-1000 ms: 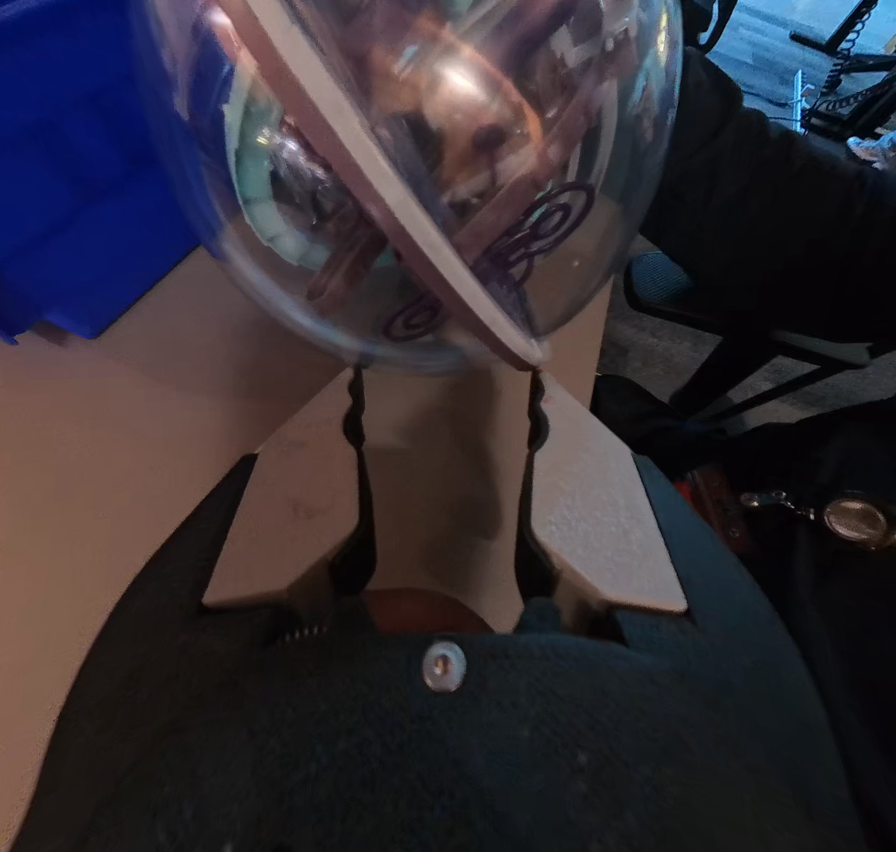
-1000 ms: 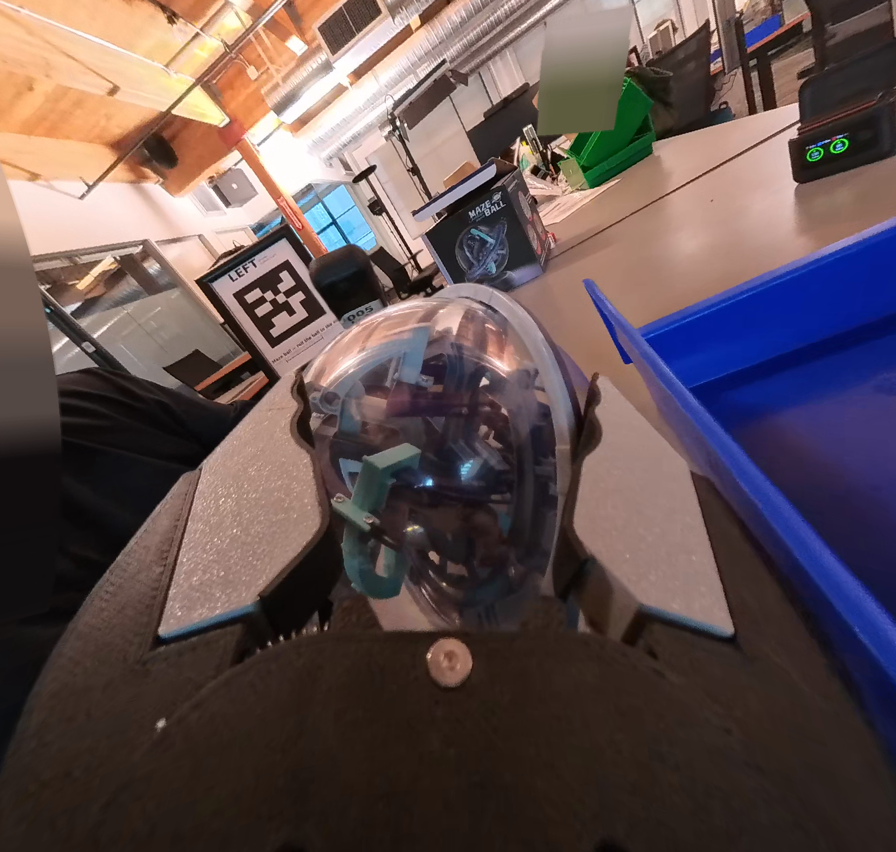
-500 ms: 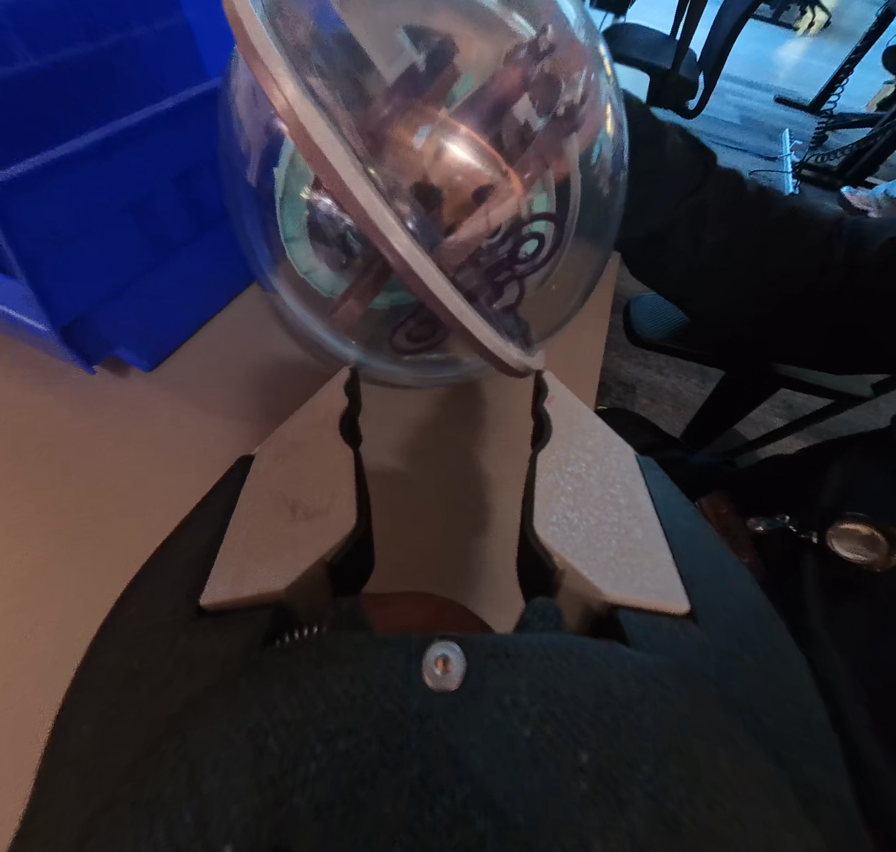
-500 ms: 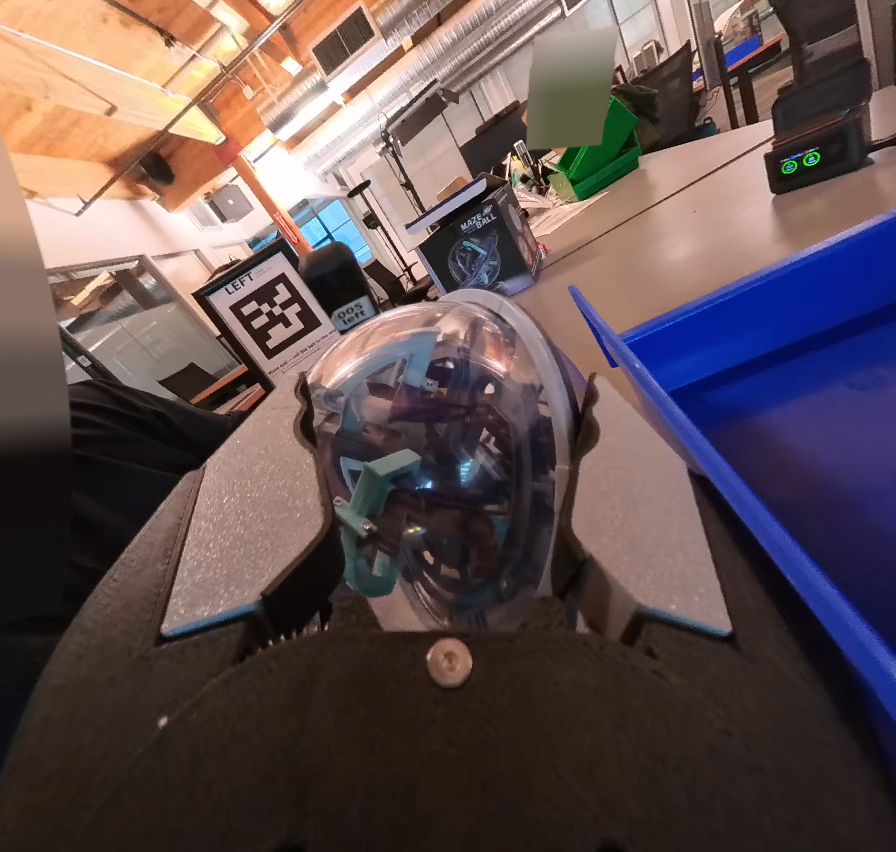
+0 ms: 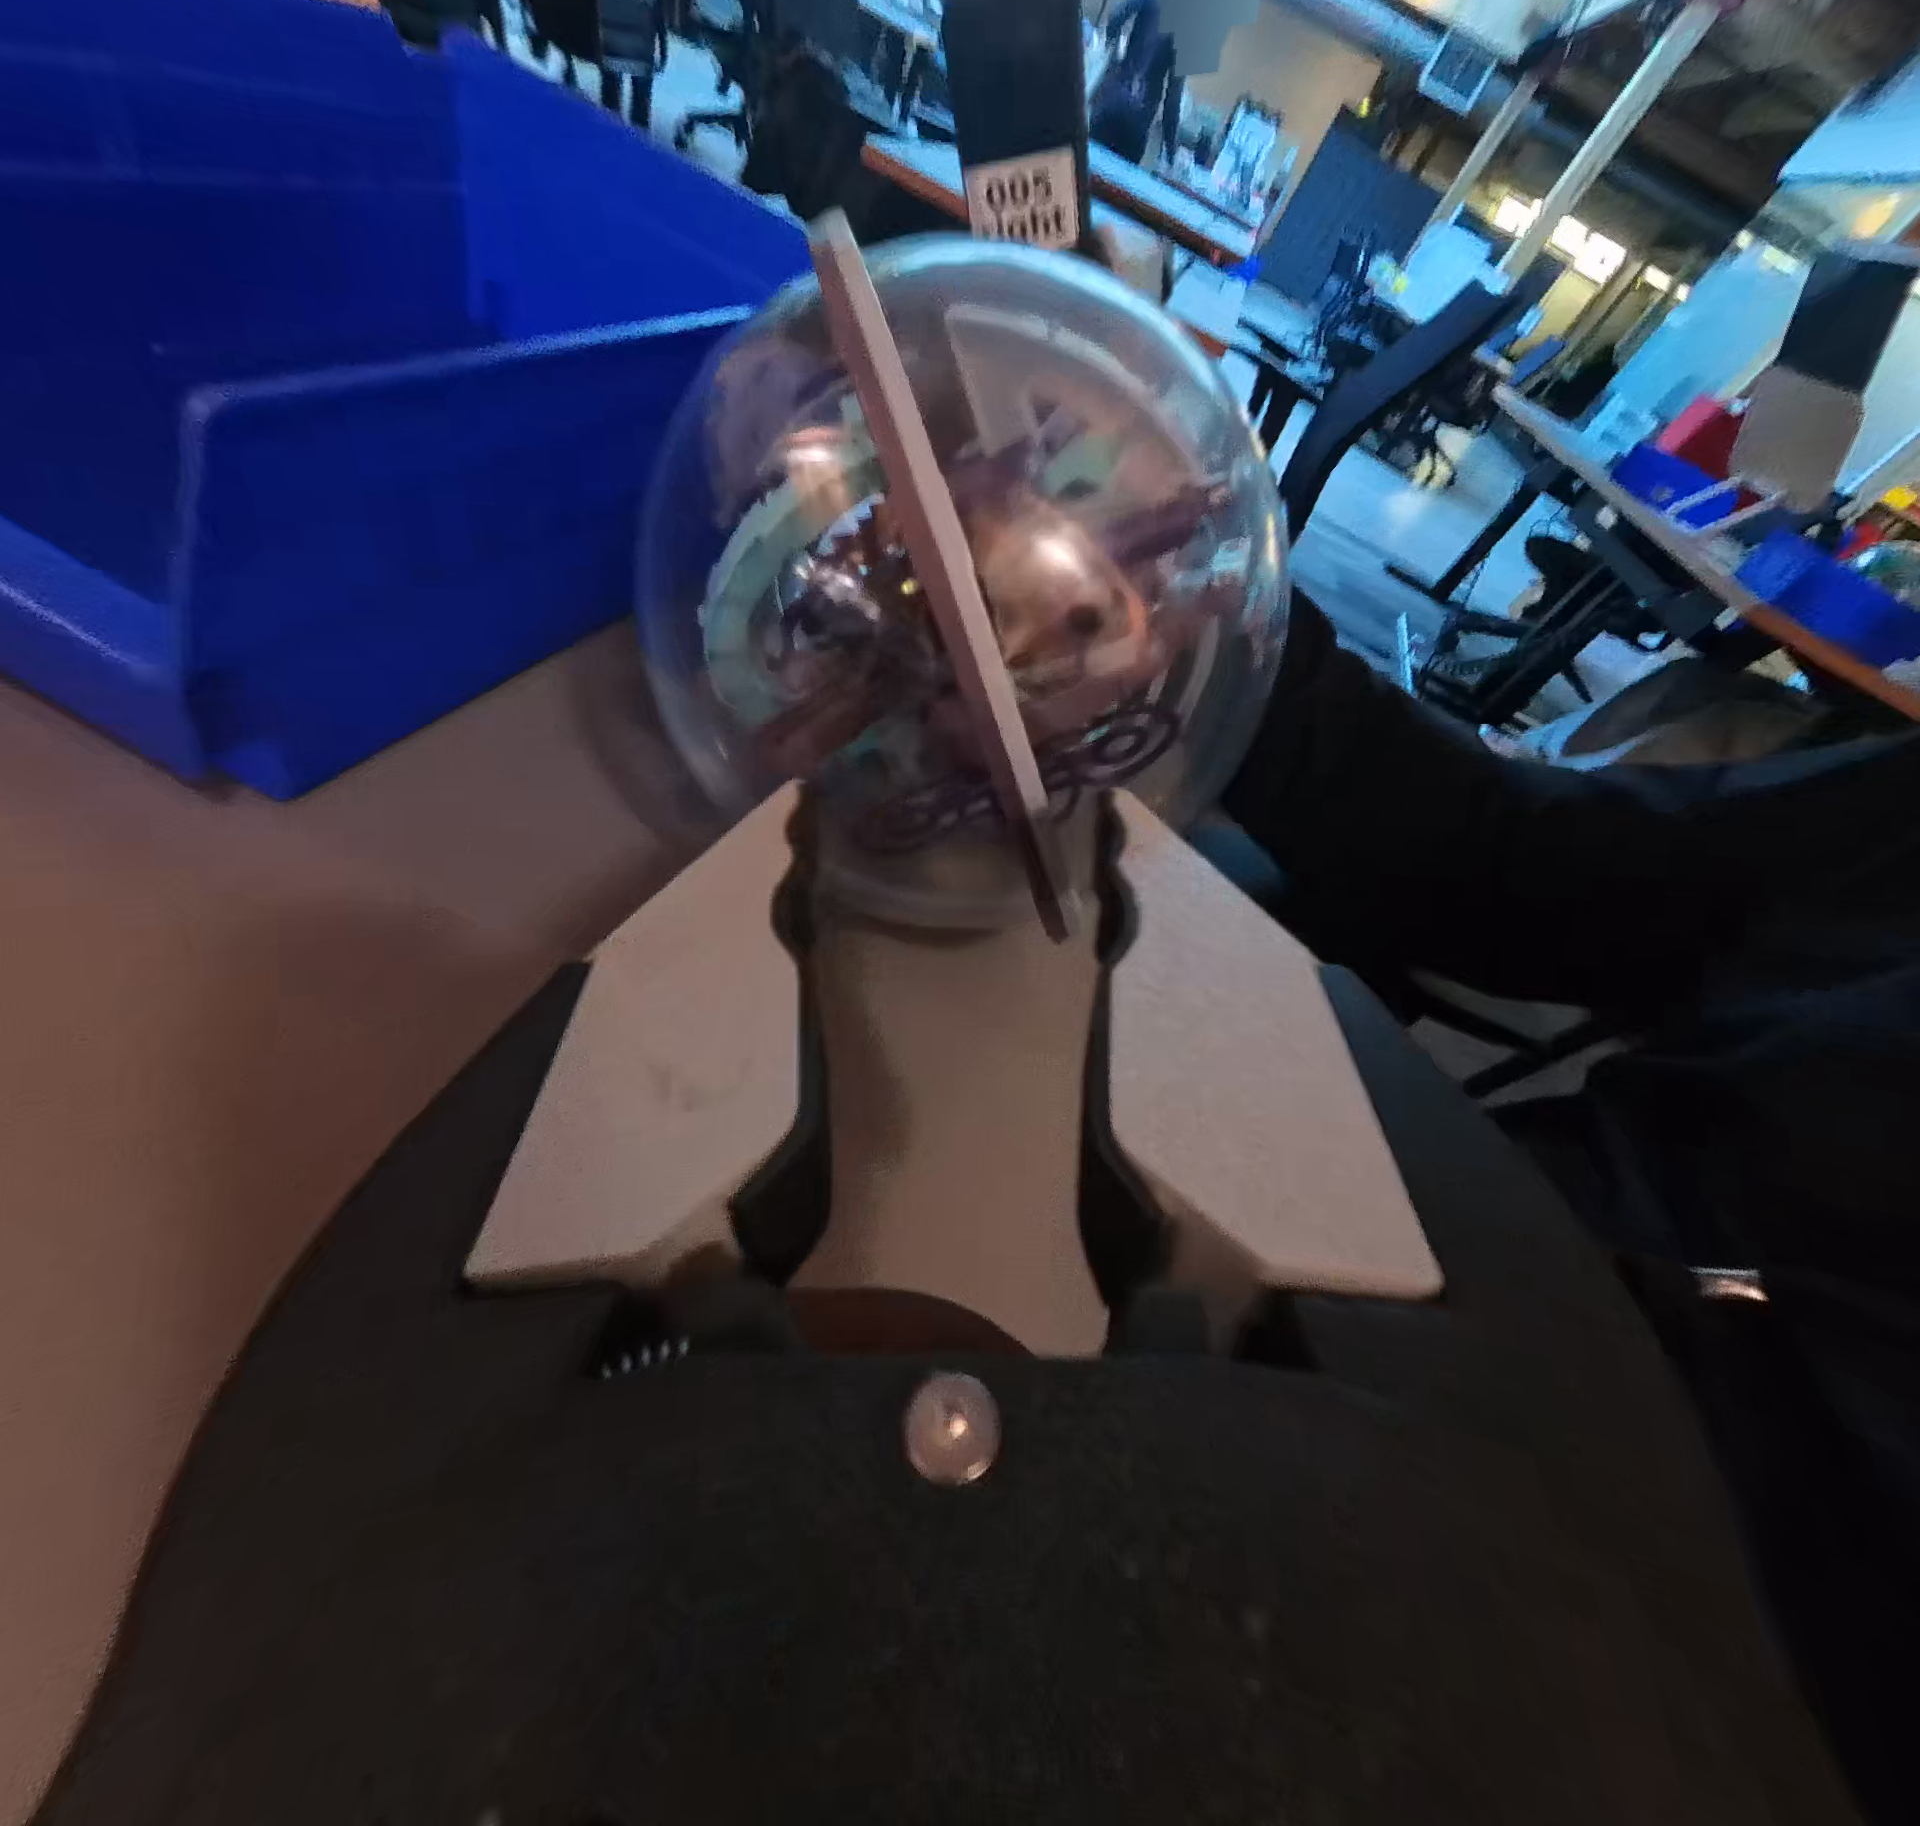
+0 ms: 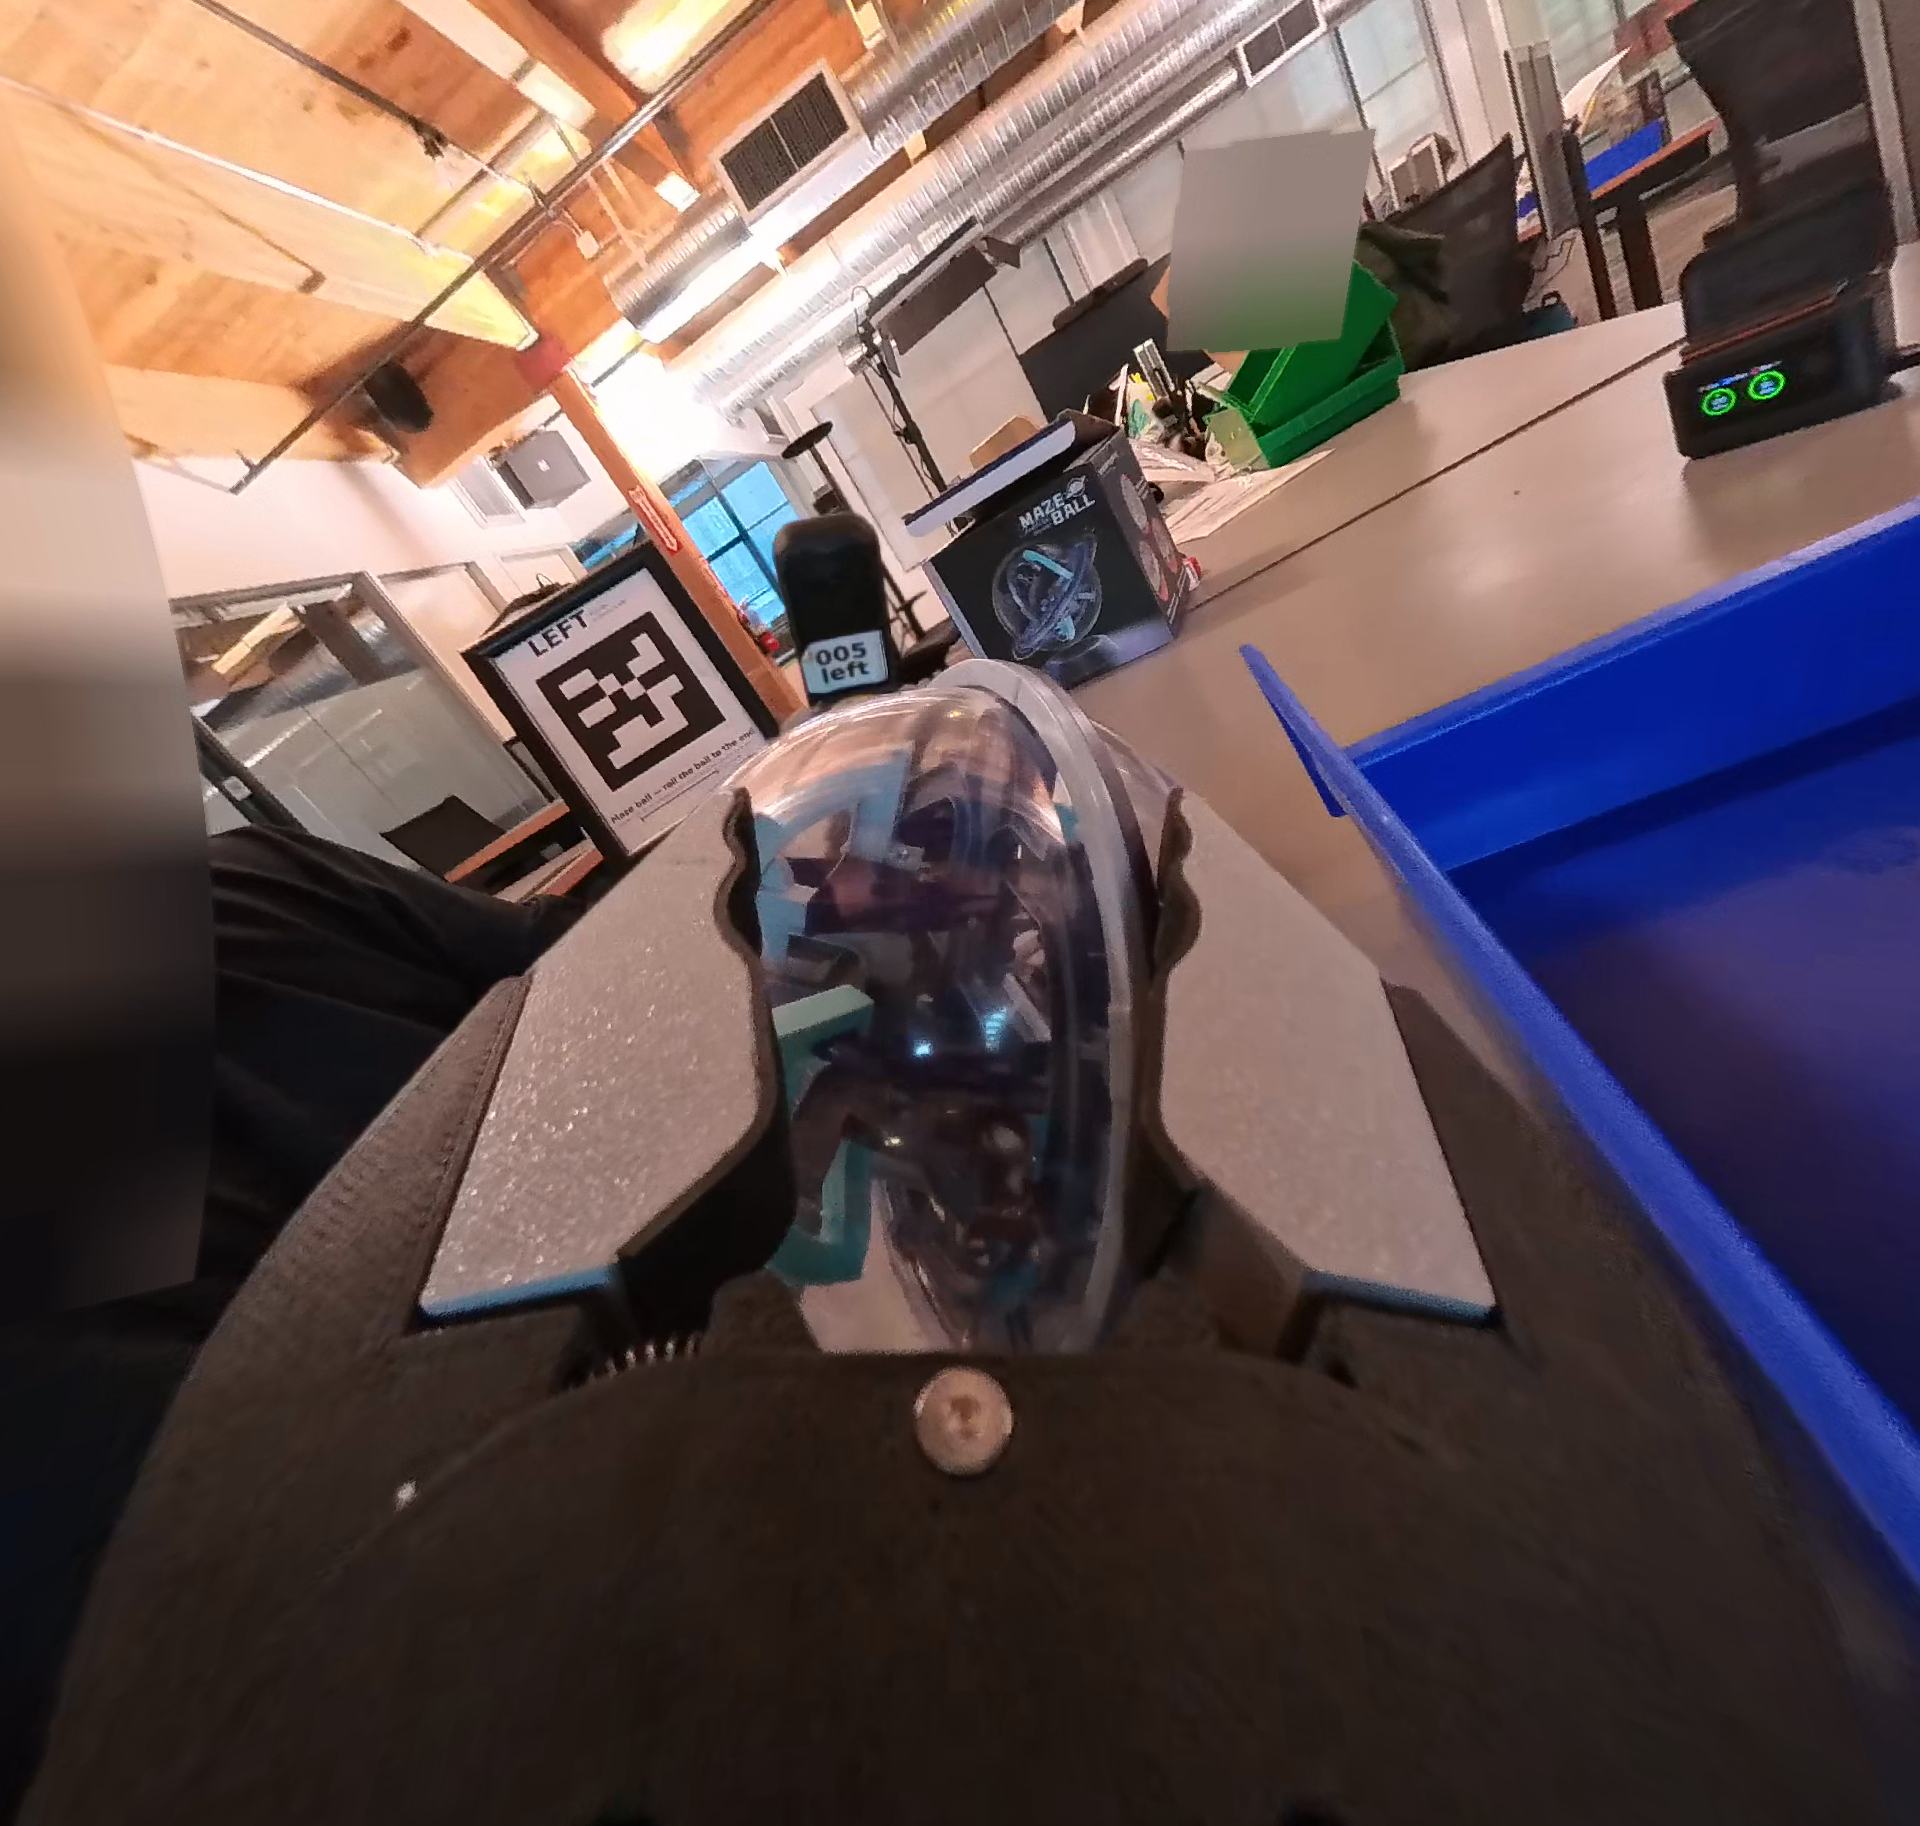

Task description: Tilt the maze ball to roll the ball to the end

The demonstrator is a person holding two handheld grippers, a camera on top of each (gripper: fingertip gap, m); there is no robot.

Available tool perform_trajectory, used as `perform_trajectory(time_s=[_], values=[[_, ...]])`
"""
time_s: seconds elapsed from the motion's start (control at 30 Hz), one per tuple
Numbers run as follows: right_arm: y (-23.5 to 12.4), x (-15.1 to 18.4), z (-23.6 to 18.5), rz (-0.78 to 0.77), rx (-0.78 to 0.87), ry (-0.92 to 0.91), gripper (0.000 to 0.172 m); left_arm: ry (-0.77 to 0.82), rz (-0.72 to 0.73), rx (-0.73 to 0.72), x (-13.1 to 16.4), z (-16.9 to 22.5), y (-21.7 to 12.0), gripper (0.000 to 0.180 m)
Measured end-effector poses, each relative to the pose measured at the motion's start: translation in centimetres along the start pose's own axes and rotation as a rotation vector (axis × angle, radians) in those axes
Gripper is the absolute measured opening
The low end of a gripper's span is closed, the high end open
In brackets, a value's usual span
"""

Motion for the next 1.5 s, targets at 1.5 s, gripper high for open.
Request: perform_trajectory(time_s=[1.5], values=[[-1.3, -1.1, 1.3, 0.068, 0.077, -0.01, 0.054, -0.092, 0.063, 0.026, 0.6, -0.9, 0.7, 0.006]])
Point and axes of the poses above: each gripper's, where its closed fingertips meet, y out along the fingers, x out of its underside, z = x × y across the jaws, the point moved 2 cm from there along -y, back along the fingers, and after that the axes turned 14 degrees about x, right-handed, at the moved point
